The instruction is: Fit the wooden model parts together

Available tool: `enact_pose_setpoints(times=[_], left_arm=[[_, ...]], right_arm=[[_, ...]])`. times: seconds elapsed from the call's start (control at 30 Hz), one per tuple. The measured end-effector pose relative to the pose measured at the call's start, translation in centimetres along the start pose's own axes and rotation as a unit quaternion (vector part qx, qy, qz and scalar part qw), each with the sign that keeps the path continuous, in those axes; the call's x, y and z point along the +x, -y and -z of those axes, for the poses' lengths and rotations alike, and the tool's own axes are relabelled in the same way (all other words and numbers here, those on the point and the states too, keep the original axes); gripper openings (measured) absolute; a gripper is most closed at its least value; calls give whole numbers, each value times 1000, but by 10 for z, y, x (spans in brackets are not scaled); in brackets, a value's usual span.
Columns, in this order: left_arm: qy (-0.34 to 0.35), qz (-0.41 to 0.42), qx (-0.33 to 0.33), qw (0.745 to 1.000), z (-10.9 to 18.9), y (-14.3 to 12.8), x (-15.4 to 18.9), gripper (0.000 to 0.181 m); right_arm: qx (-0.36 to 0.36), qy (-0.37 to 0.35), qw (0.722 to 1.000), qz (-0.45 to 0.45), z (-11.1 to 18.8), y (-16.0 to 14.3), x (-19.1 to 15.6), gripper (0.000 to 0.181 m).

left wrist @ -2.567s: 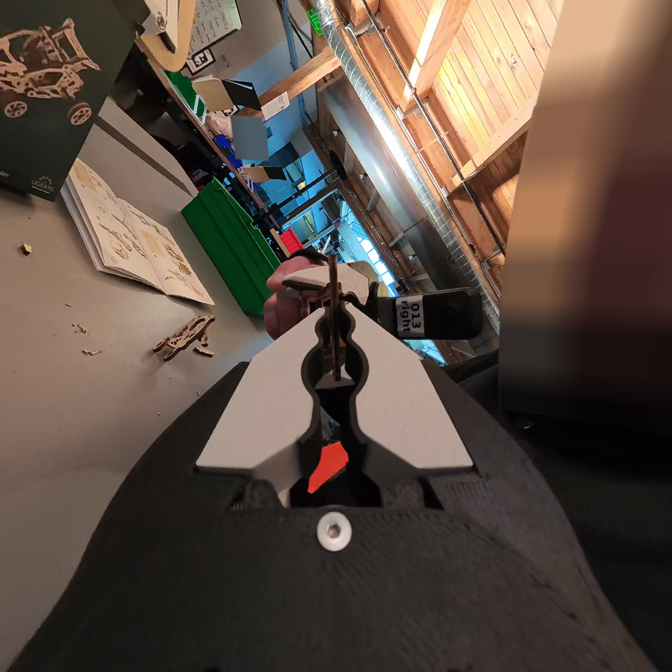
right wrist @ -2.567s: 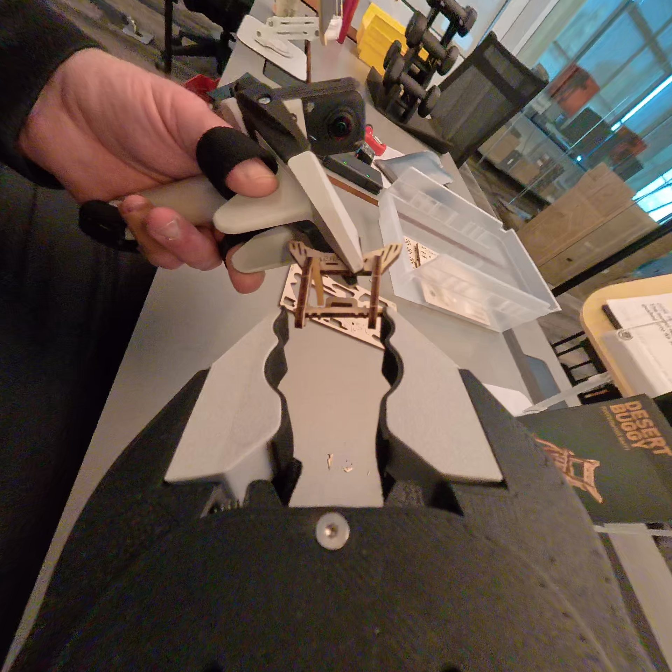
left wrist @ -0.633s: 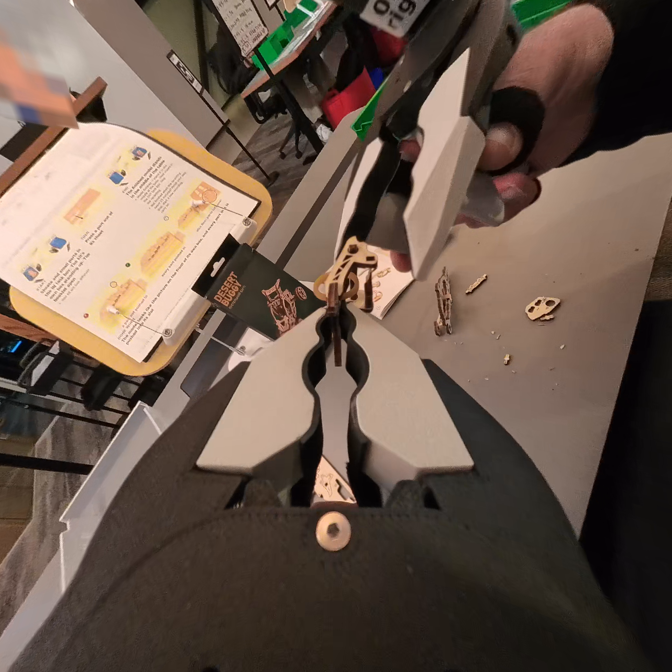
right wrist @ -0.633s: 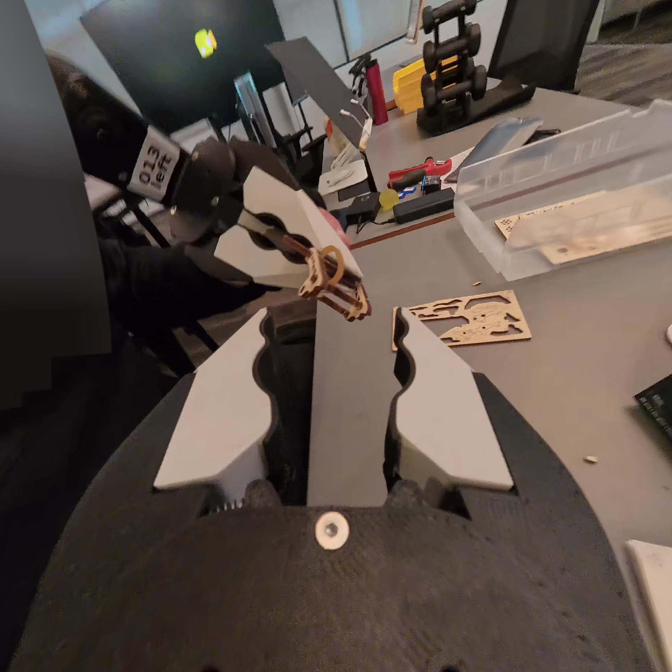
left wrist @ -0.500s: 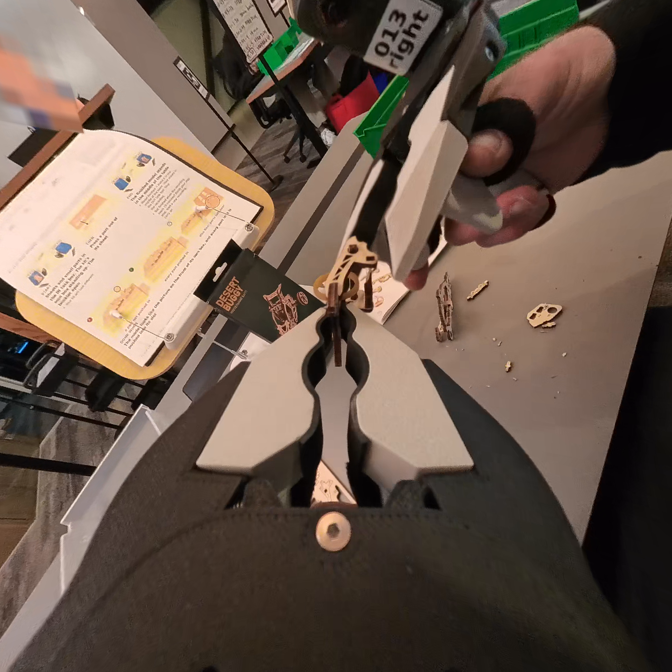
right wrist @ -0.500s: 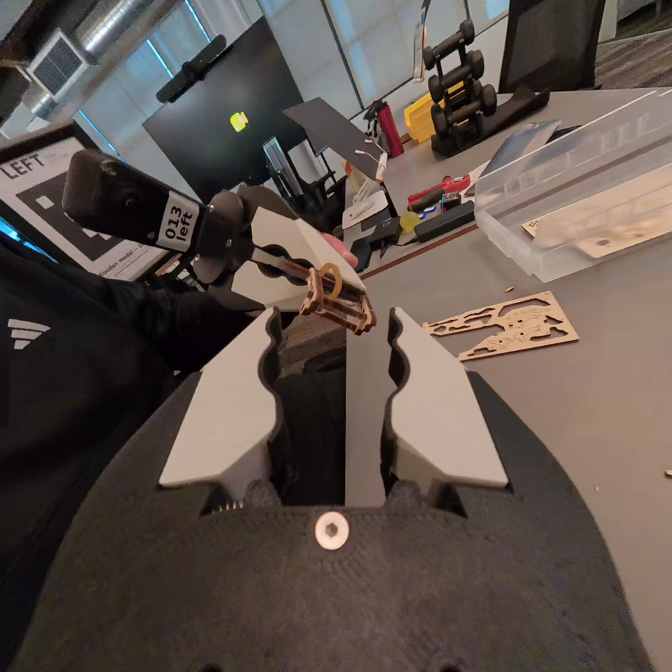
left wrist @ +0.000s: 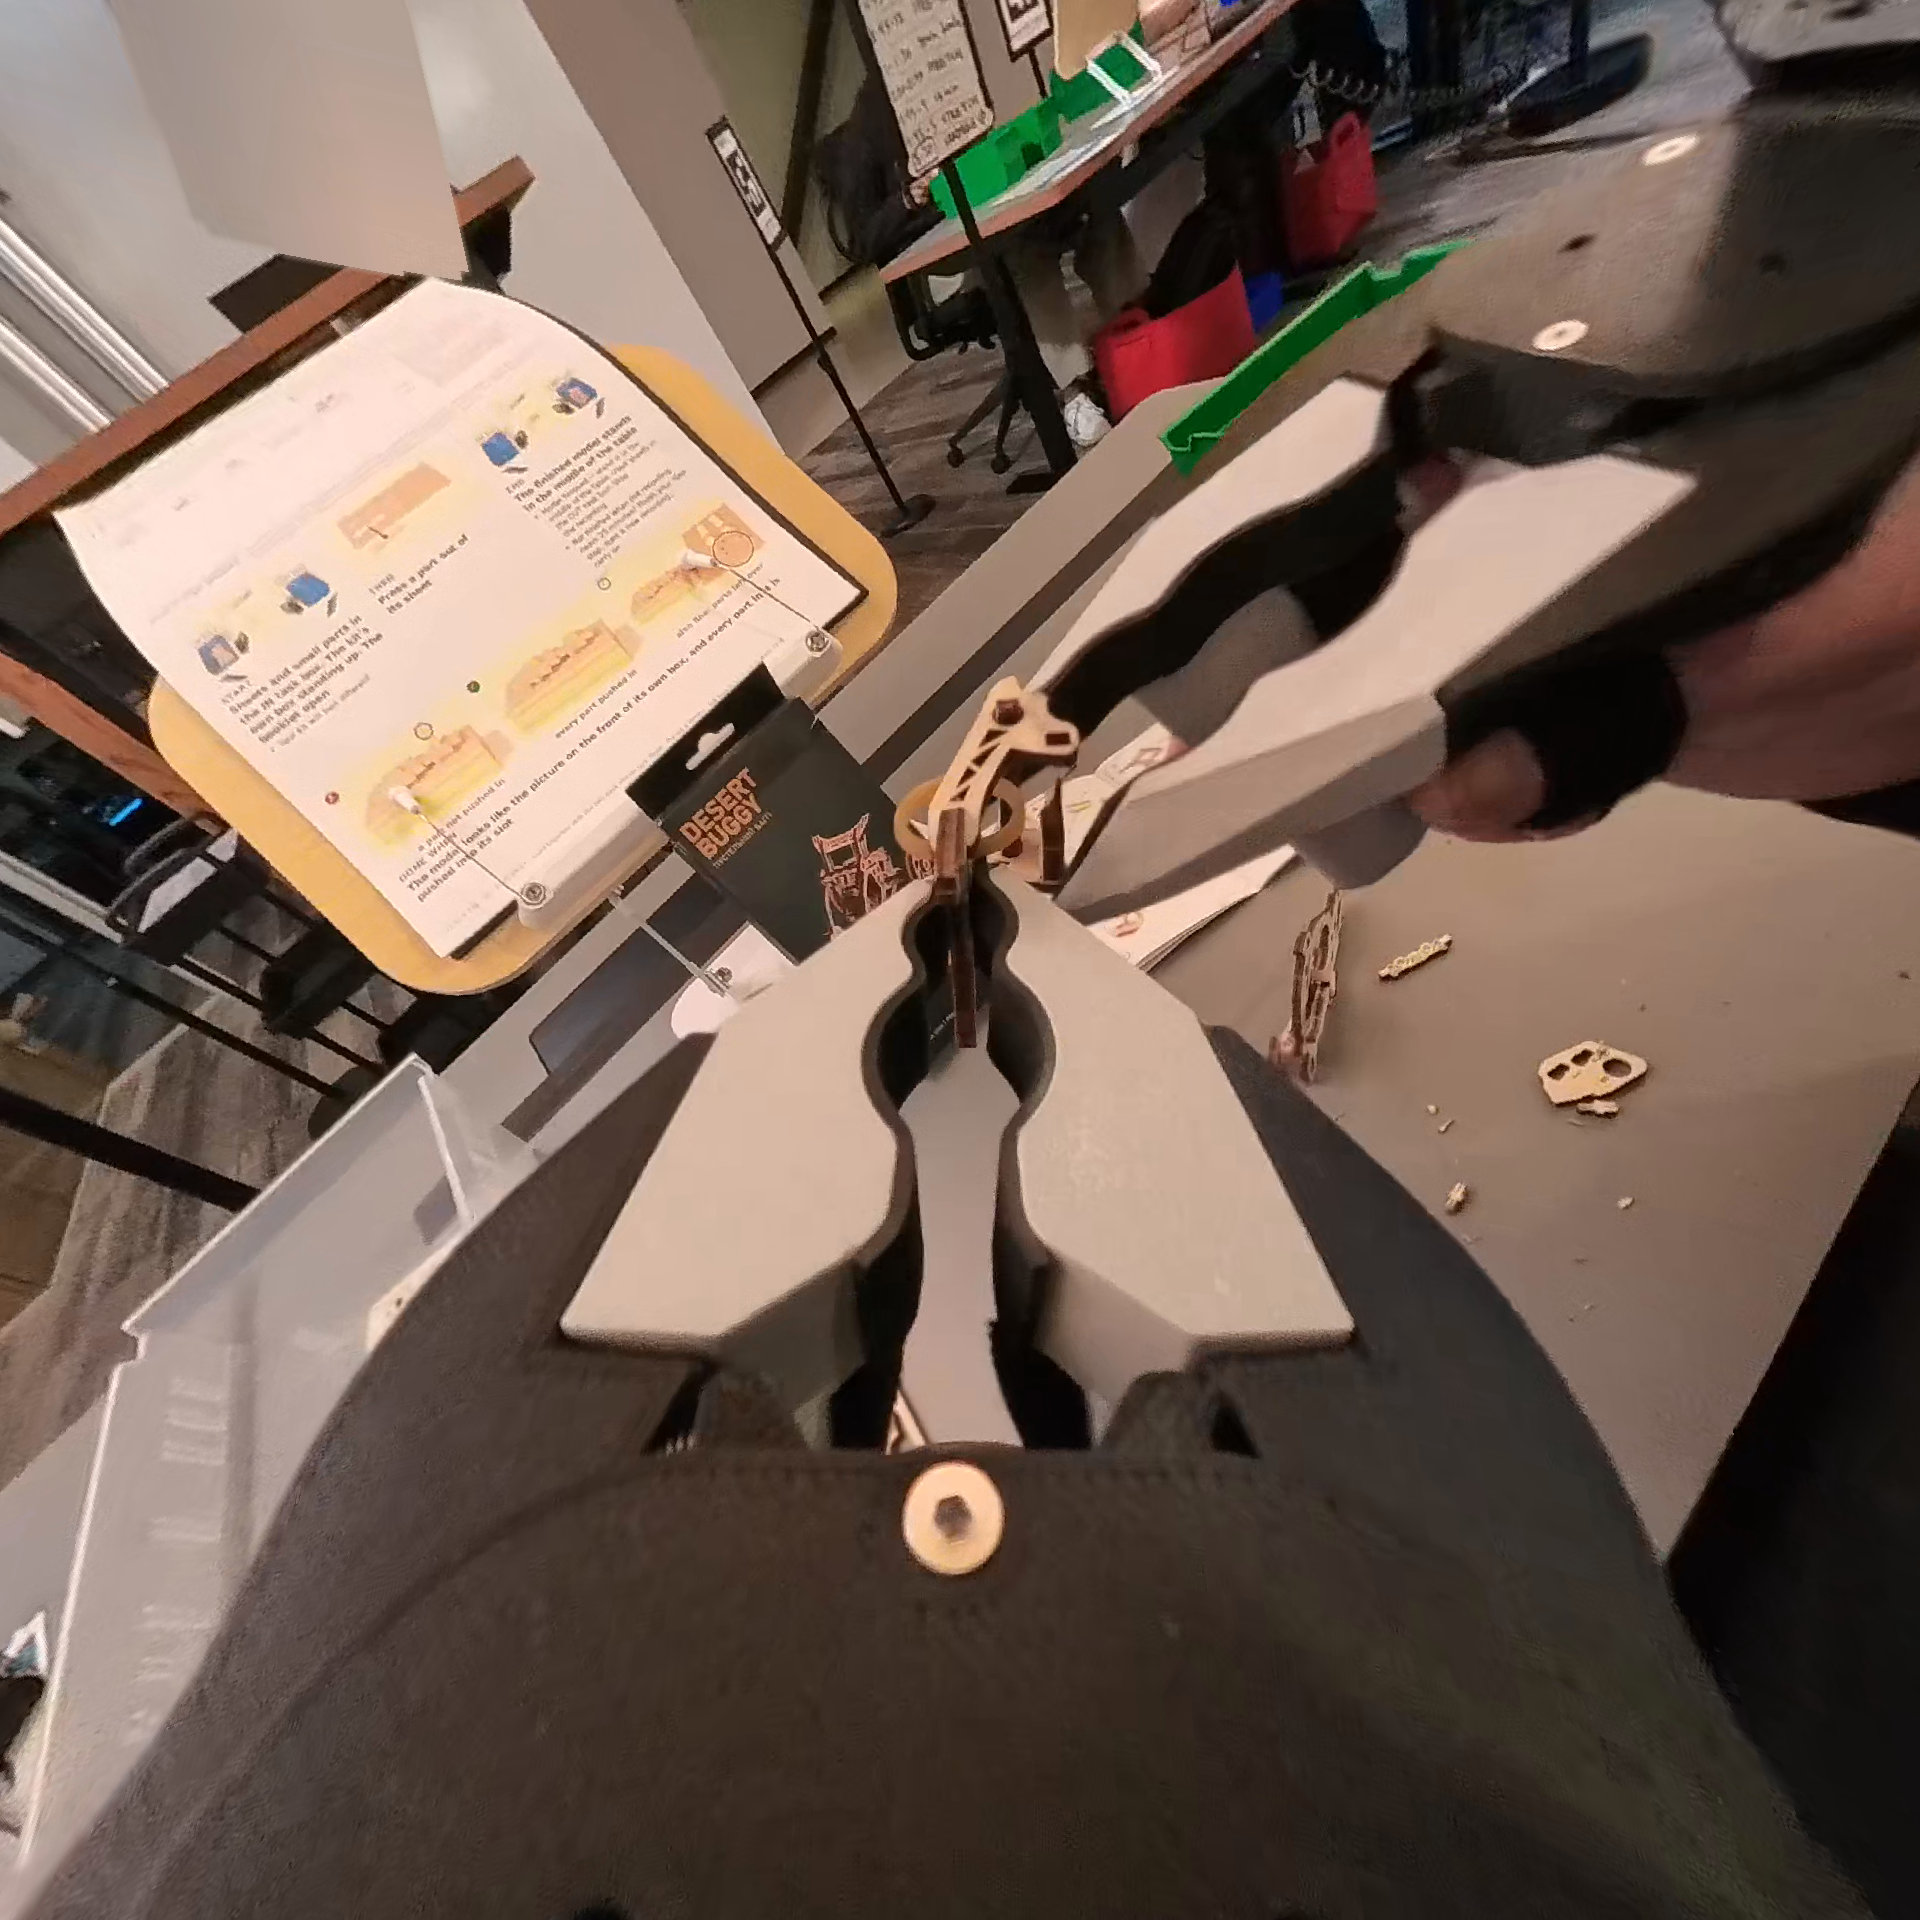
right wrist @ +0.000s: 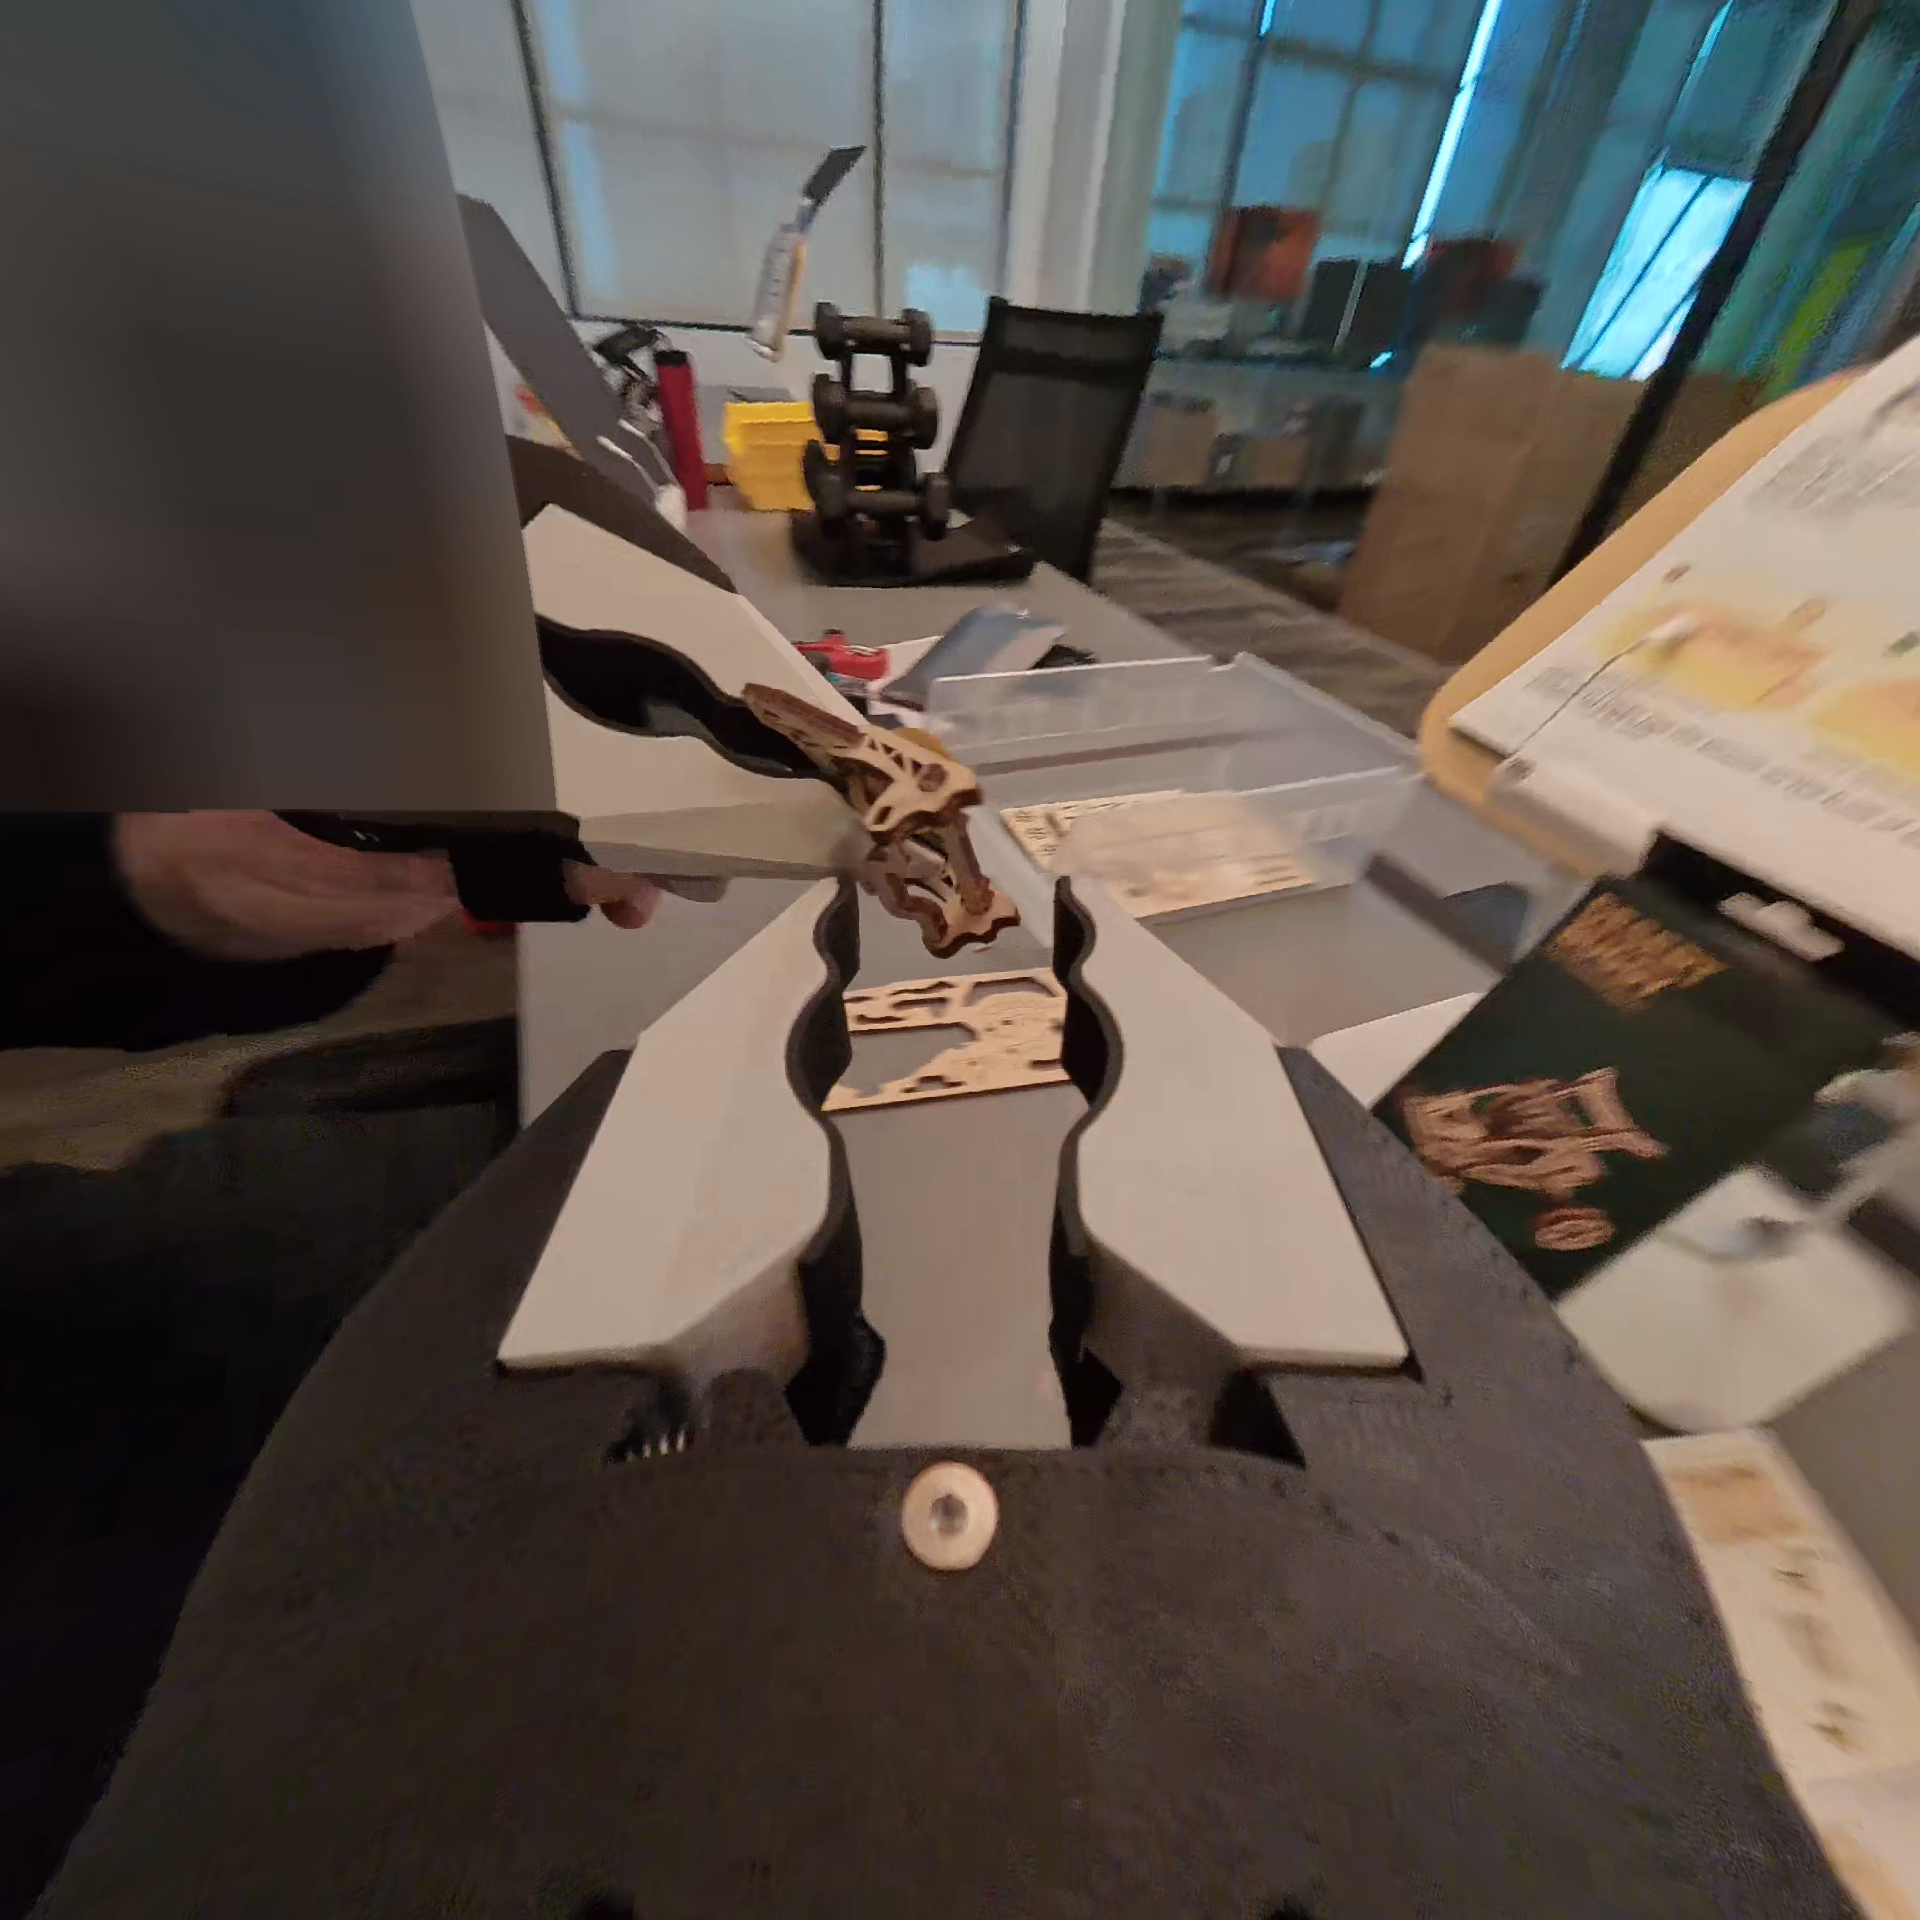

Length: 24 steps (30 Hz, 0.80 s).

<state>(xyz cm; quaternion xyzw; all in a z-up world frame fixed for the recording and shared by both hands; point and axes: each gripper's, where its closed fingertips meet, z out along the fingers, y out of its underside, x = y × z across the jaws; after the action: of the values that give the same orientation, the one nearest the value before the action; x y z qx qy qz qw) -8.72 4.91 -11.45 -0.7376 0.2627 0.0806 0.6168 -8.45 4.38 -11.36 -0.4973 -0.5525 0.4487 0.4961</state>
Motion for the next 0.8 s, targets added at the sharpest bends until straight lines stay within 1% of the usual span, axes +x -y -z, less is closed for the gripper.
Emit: enact_pose_setpoints(times=[0.03,0.1,0.17,0.23,0.47,0.63,0.73,0.8], left_arm=[[2,6,1,1000,-1,1,0,1],[7,19,0,1000,-1,2,-2,1],[5,38,1,999,-2,3,-3,2],[5,52,6,999,-3,5,-3,2],[11,57,22,998,-3,10,-2,1],[10,55,15,998,-5,8,-2,1],[13,50,13,999,-6,7,-3,1],[21,37,14,999,-5,7,-5,1]], right_arm=[[-3,-20,999,38,1,2,0,32],[0,-62,993,102,4,8,2,25],[-5,-82,987,141,4,10,1,20],[-2,-96,983,154,5,12,1,15],[4,-99,984,149,8,16,2,14],[-1,-105,981,165,8,14,3,14],[6,-105,981,163,10,17,4,25],[6,-96,986,137,11,16,6,34]])
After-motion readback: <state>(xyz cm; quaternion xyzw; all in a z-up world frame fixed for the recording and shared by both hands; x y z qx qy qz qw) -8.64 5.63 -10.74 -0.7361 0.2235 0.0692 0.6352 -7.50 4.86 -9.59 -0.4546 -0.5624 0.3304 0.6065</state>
